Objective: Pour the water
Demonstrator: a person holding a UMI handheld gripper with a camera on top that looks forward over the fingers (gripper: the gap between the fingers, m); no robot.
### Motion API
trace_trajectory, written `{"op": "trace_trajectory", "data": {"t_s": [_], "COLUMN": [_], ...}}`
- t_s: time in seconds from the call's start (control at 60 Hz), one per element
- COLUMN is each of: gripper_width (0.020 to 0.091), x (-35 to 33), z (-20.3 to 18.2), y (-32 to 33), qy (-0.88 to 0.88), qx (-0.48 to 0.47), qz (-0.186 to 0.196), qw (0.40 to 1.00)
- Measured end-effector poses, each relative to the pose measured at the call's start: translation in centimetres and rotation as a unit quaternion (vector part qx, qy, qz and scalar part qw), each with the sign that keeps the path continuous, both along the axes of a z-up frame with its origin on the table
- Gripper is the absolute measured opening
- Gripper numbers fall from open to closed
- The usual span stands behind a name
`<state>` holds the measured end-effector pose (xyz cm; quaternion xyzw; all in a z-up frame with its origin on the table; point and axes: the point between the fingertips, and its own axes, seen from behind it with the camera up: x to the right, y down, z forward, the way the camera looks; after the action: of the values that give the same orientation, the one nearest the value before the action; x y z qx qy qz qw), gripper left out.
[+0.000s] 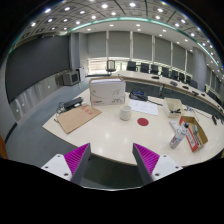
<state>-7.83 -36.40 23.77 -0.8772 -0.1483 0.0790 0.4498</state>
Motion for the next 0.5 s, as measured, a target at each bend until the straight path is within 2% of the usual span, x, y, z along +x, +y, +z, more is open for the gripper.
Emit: {"op": "trace_trajectory", "data": {"t_s": [0.15, 0.5], "gripper_width": [0.0865, 0.0864], "x": [3.0, 18.8], "z": [-1.0, -6.6], "y": [1.0, 7.3], "qy": [-0.001, -0.010], "qx": [-0.012, 0.005], "qz": [-0.043, -0.146], "qw": [0.999, 0.989]}}
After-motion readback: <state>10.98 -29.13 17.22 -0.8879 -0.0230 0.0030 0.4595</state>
